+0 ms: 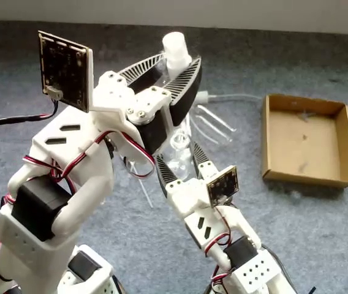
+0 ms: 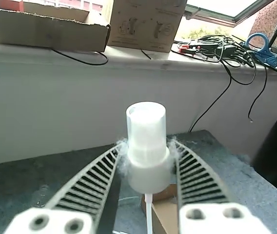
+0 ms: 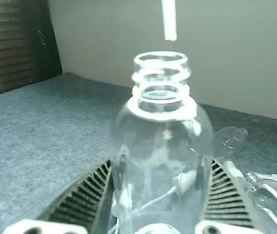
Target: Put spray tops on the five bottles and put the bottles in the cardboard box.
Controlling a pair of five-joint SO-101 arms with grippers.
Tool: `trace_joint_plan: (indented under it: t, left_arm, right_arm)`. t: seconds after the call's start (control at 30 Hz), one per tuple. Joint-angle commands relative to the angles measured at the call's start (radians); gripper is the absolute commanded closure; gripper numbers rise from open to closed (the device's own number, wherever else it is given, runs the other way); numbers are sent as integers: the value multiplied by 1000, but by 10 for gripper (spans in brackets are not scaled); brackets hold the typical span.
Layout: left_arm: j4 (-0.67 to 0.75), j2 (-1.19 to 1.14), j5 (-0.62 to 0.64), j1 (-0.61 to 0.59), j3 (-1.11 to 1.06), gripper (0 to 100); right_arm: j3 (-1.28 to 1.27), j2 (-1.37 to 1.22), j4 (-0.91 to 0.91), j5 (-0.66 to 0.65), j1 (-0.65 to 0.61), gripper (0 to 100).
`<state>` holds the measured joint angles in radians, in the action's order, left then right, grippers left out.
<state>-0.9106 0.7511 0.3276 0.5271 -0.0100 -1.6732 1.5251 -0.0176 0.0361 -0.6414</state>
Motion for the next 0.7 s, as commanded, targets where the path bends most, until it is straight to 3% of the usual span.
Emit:
trace_joint_plan:
  t: [0.0,0.67]
  left_arm:
    - [34,13,8,-28,10,996]
    - [32,13,6,-90,-36,996]
  right_arm:
    - [-128,7,1,11,-4,796]
    - [-128,7,1,9,-4,796]
